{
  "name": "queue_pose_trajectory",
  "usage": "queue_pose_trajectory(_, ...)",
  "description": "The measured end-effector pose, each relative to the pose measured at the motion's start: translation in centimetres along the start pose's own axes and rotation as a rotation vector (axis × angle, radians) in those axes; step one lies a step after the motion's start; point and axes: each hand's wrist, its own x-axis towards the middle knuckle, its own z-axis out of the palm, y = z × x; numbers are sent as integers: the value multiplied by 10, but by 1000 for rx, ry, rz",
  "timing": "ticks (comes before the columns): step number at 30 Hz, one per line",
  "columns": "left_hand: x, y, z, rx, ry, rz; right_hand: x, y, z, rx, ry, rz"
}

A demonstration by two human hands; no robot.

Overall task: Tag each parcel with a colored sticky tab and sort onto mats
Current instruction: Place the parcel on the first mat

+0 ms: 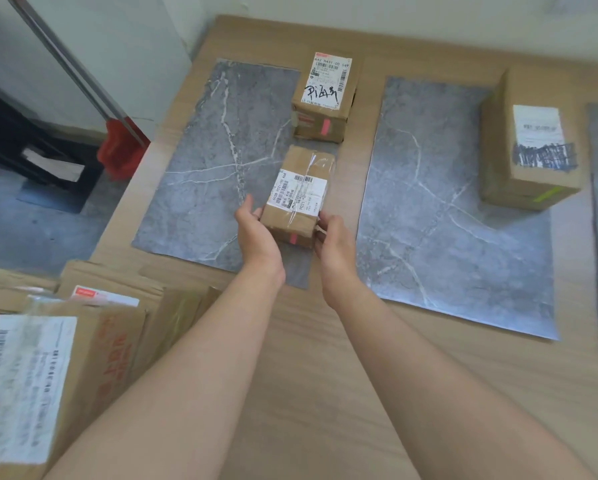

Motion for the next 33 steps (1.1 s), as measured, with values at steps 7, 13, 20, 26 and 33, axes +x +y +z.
queue_pose_trajectory(7,-14,4,-6,-19,1,56,-25,-18,-12,21,83,40)
queue_pose_trajectory(13,-59,21,-18,14,-50,153,-60,-29,-23,37,49,-19)
queue_pose_trajectory(20,-137,33,-46,118,-196,266,-136,-43,-45,27,-17,-140)
queue_pose_trajectory(26,-218,29,-72,154,-318,375,-211,-49,-83,-1,-85,-241)
queue_pose_trajectory(33,-319,19,-107,80,-427,475,-302,-49,-136,-24,-154,-346)
